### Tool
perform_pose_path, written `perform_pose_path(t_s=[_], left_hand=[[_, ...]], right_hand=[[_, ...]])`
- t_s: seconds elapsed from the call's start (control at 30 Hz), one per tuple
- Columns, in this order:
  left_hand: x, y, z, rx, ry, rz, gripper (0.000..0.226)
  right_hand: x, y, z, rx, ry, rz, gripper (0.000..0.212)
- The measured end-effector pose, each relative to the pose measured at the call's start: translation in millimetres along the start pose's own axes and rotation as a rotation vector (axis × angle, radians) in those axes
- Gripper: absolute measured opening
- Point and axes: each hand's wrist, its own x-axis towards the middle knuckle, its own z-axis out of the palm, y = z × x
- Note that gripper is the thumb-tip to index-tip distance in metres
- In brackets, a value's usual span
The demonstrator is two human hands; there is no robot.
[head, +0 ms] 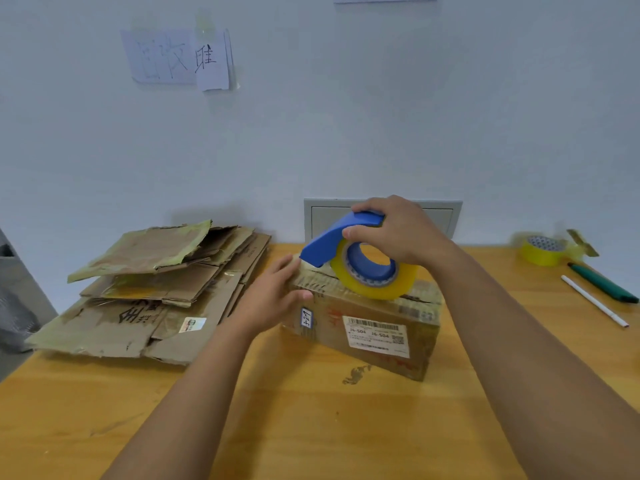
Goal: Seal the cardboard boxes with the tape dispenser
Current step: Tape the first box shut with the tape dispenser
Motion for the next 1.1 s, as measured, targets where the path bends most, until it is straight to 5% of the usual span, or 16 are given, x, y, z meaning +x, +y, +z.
perform_pose_path(t_s=[0.17, 0.37, 0.53, 0.77, 1.1], left_hand=[[11, -2, -8, 0.225, -0.071, 0.067, 0.080], [3, 5, 13, 0.152, 0.066, 0.112, 0.096], [9, 10, 12, 0.158, 0.121, 0.143, 0.084], [10, 6, 15, 0.333, 0.036, 0.055, 0.114], [3, 32, 37, 0.402, 0.002, 0.198, 0.103]], right_hand=[[6, 5, -2, 0.021, -0.088, 0.036, 0.039], [-2, 15, -5, 0.083, -0.112, 0.049, 0.041], [-2, 12, -12, 0.079, -0.129, 0.039, 0.023], [-19, 27, -45, 0.068, -0.174, 0.062, 0.018], [-30, 26, -30, 0.132, -0.061, 0.087, 0.023]])
